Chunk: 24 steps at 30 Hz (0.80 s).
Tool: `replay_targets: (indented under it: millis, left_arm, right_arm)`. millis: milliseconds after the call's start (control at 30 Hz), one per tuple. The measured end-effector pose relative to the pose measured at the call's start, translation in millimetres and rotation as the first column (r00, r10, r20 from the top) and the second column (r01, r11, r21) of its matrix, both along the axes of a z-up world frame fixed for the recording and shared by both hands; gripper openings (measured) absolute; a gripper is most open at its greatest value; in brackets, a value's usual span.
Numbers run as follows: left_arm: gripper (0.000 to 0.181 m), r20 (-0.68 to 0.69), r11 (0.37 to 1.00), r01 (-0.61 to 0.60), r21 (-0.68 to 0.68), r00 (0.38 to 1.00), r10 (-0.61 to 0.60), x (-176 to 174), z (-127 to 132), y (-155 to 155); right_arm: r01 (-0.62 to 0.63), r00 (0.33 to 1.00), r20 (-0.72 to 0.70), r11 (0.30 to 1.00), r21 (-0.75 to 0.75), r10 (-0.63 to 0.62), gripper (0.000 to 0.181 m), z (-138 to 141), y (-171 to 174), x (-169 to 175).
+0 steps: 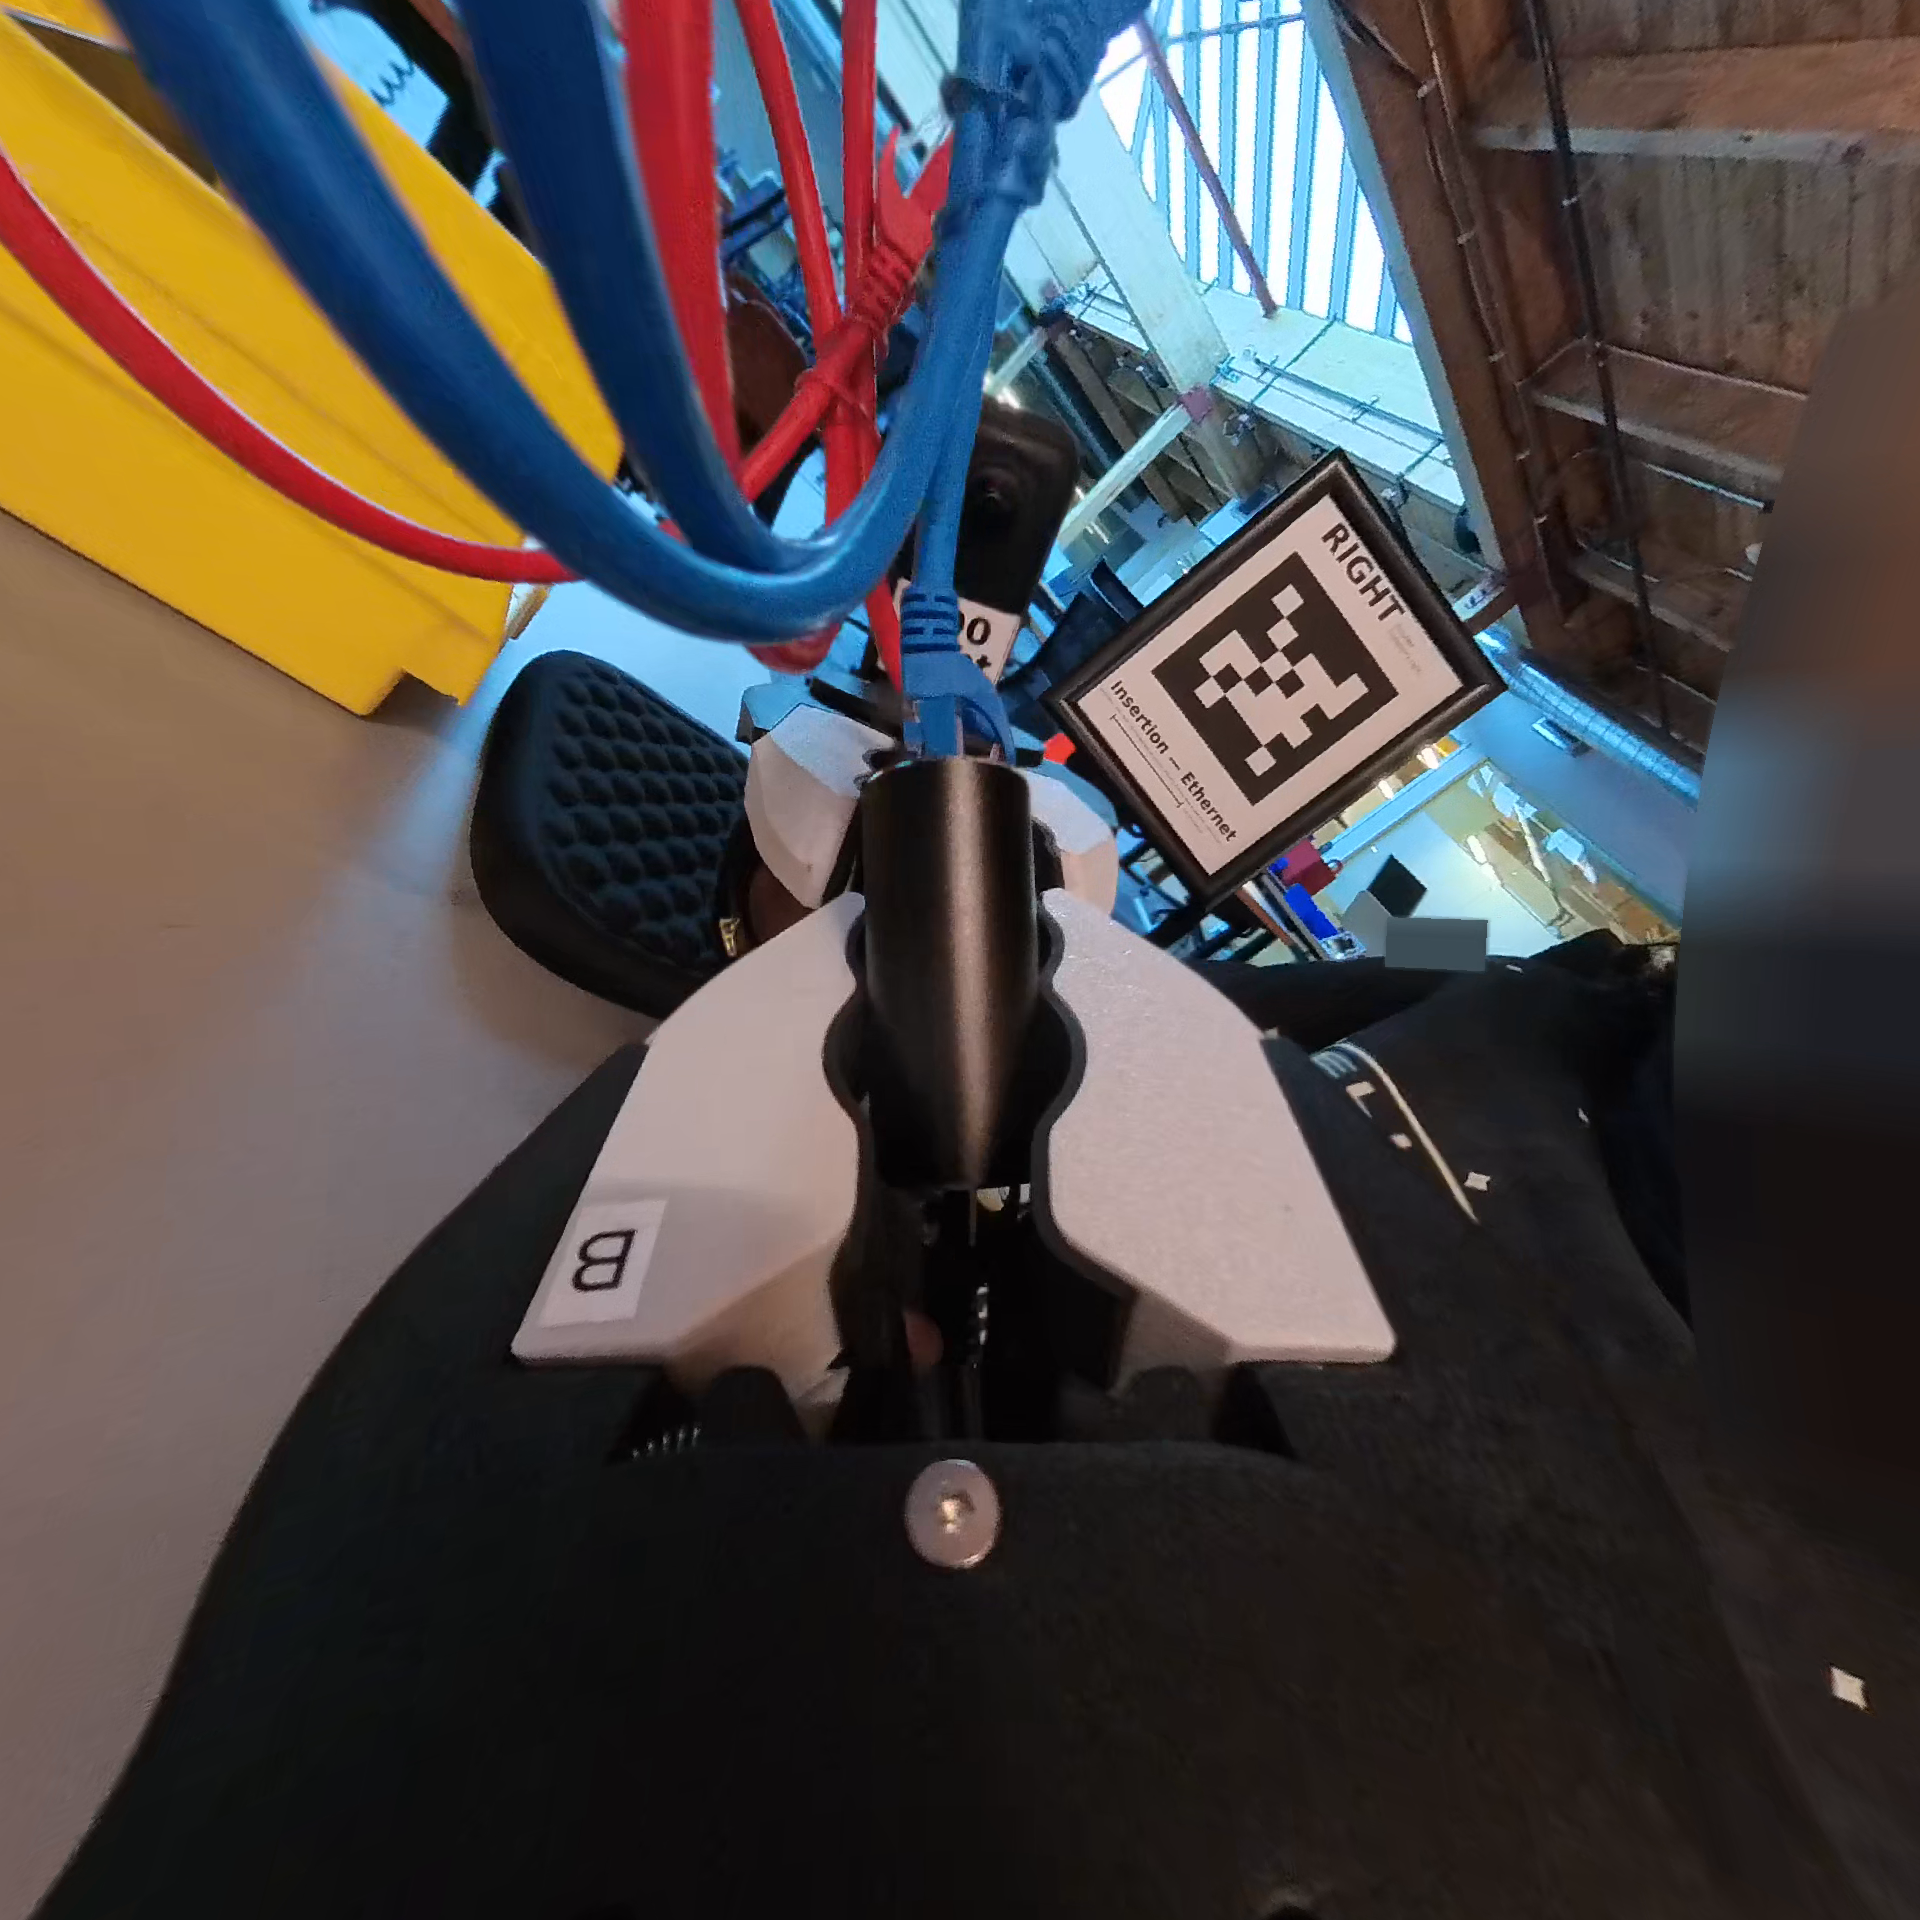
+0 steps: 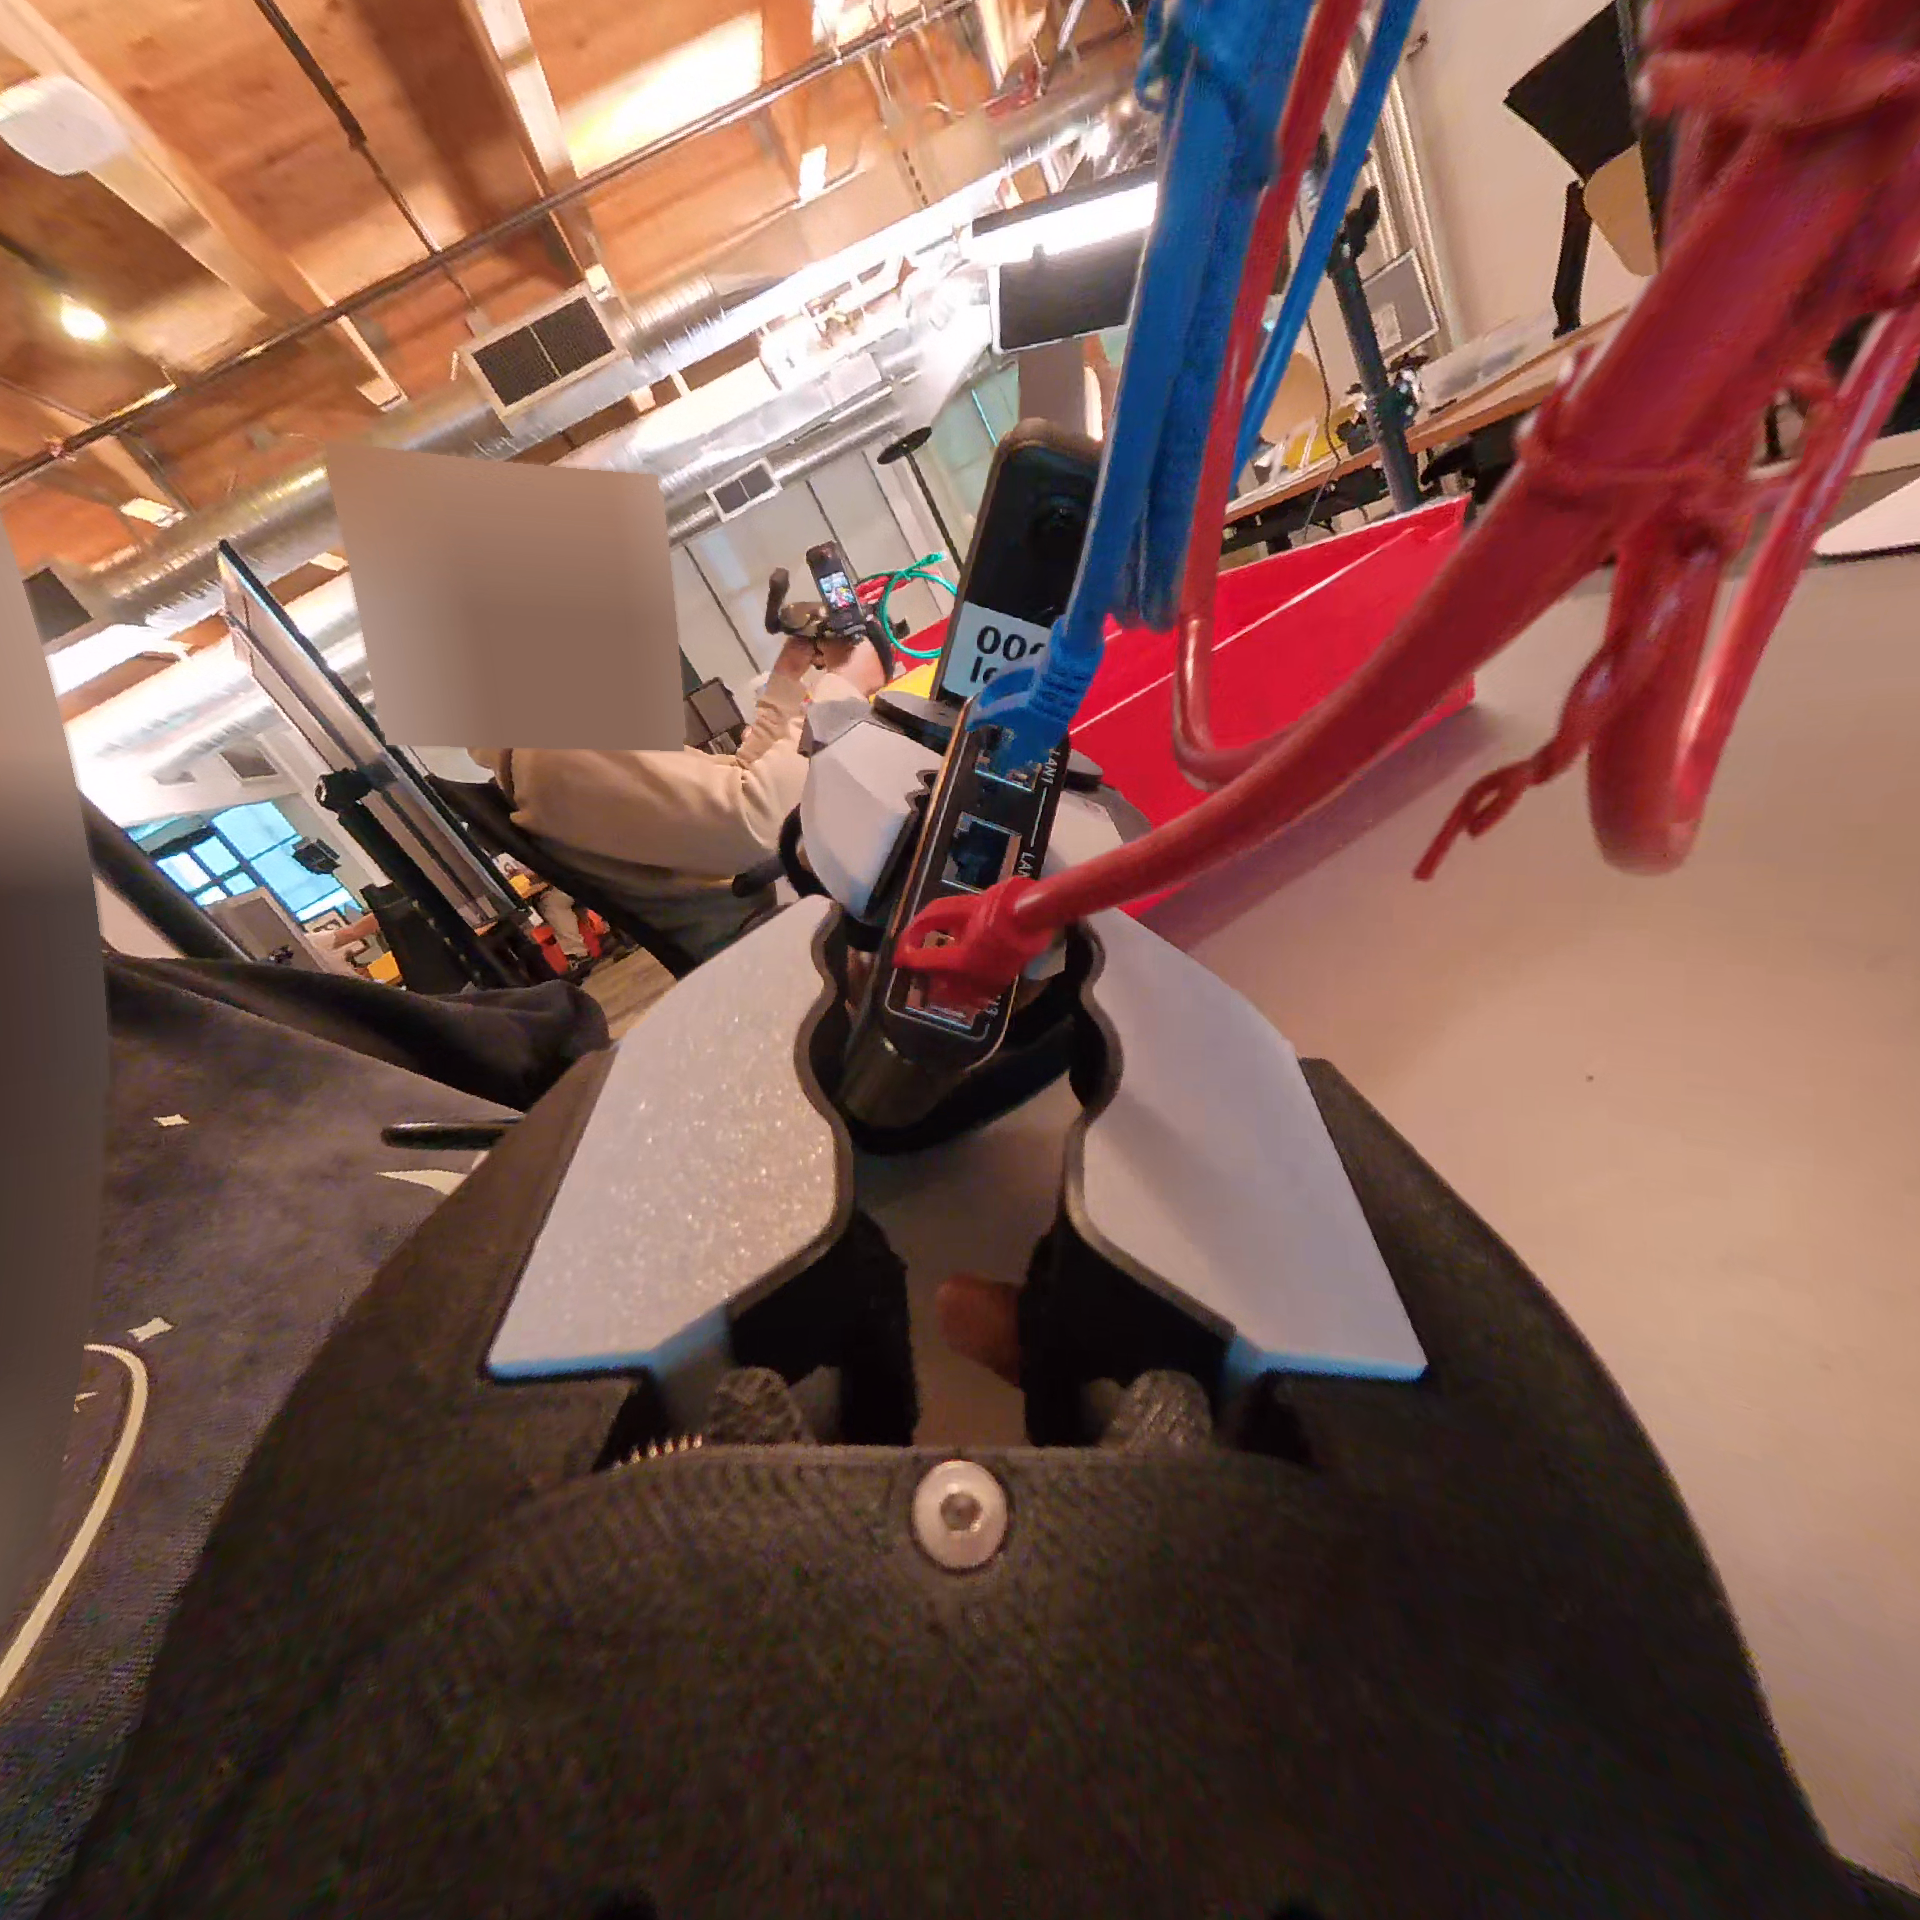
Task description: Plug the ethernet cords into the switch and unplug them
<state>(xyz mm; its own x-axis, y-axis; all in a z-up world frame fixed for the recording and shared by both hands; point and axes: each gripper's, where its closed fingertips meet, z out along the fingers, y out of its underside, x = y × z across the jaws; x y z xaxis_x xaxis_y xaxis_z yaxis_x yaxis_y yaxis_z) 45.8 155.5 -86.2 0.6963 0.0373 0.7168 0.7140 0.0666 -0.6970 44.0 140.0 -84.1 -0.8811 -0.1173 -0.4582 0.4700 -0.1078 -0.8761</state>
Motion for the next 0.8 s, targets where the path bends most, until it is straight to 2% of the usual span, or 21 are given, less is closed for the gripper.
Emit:
replay_targets:
  millis: [167,367,433,500,567,633,733,800]
  left_arm:
    - [0.026,-0.129,0.998,-0.034,-0.056,0.991,0.027,2,-3,0]
    - [0.026,-0.159,0.995,-0.006,-0.098,0.987,-0.010,9,-7,3]
    - [0.027,-0.168,0.996,-0.031,-0.089,0.986,0.015,5,-6,2]
    - [0.027,-0.175,0.994,-0.058,-0.089,0.984,0.042,1,-5,-2]
    - [0.025,-0.178,0.994,-0.067,-0.089,0.983,0.050,1,-4,-4]
    - [0.025,-0.171,0.993,-0.077,-0.090,0.983,0.060,0,-6,-3]
    - [0.025,-0.167,0.993,-0.092,-0.079,0.983,0.077,-3,-5,-3]
    - [0.026,-0.180,0.994,-0.109,-0.023,0.978,0.103,-6,7,-5]
  right_arm:
    - [-0.034,0.999,0.006,0.999,0.032,0.034,0.047,-6,-1,3]
    - [-0.074,0.997,-0.027,0.992,0.104,0.077,0.046,-11,2,8]
    - [-0.080,0.996,-0.031,0.991,0.103,0.084,0.045,-13,3,8]
    - [-0.111,0.992,-0.036,0.980,0.163,0.118,0.045,-23,0,13]
    - [-0.083,0.992,-0.075,0.970,0.230,0.103,0.031,-33,-6,14]
    - [-0.083,0.990,-0.086,0.963,0.258,0.108,0.027,-40,-11,19]
    - [-0.087,0.993,-0.052,0.967,0.238,0.102,0.025,-39,-12,17]
    - [-0.070,0.997,-0.028,0.984,0.162,0.076,0.024,-27,-10,14]
